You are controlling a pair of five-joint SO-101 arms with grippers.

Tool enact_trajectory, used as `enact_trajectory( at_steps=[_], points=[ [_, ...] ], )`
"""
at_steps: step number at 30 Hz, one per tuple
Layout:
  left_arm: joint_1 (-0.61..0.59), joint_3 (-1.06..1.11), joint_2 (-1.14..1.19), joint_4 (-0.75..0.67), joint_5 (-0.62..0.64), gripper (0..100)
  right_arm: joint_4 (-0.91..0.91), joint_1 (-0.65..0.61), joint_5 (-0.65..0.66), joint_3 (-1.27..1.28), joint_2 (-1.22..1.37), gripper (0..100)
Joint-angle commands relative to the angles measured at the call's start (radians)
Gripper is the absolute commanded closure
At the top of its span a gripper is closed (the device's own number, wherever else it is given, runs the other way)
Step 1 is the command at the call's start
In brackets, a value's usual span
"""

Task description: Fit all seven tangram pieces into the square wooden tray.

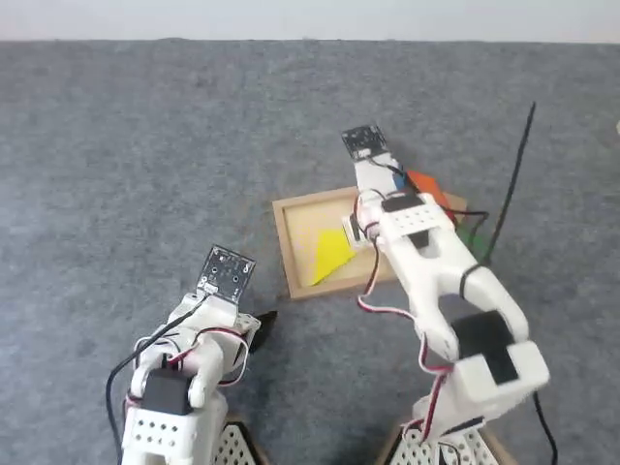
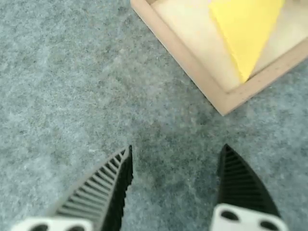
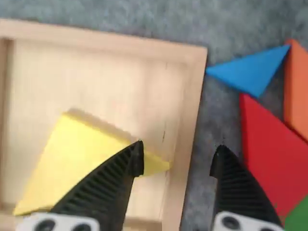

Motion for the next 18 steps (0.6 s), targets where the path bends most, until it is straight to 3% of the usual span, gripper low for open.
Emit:
enact_trajectory(
  at_steps=[1, 11, 18],
  points=[
    [0.008, -0.012, -0.017, 0.005, 0.006, 72, 0.019, 0.008, 0.002, 0.095, -0.13, 75.7],
    [0.008, -0.012, -0.017, 0.005, 0.006, 72, 0.008, 0.015, 0.0, 0.166, -0.325, 75.7],
    [0.008, -0.012, -0.017, 0.005, 0.006, 72, -0.143, 0.008, 0.02, 0.135, -0.194, 75.7]
  ],
)
